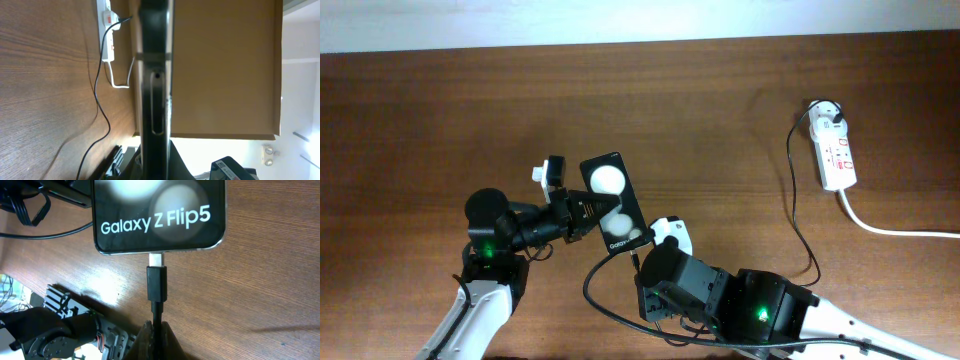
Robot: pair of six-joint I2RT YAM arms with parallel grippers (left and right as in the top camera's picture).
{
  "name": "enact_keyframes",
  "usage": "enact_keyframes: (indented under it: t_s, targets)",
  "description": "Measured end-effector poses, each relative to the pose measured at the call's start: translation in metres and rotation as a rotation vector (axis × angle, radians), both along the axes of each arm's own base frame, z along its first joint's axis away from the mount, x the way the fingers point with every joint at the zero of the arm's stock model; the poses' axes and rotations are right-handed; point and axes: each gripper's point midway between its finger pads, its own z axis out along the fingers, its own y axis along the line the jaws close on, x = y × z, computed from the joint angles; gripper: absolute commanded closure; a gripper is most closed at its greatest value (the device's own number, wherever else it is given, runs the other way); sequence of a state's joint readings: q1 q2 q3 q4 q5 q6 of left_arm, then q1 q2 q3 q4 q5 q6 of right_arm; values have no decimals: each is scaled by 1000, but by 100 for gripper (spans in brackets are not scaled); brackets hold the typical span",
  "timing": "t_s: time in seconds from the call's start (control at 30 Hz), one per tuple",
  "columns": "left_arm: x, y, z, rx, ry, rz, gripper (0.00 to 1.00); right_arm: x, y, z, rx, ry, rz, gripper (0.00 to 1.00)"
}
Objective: Plug charger to phone and switch on socket
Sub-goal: 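Push the USB-C plug upward into the phone's bottom port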
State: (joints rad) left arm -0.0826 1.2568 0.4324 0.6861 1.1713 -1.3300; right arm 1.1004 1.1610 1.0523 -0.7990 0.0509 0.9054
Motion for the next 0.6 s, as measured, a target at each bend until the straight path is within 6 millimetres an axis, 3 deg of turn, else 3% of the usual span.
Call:
enact_keyframes:
  t_s: [0.6]
  targets:
    - [0, 0, 0, -9, 28, 0, 100, 0, 4, 1, -4, -28, 51, 96]
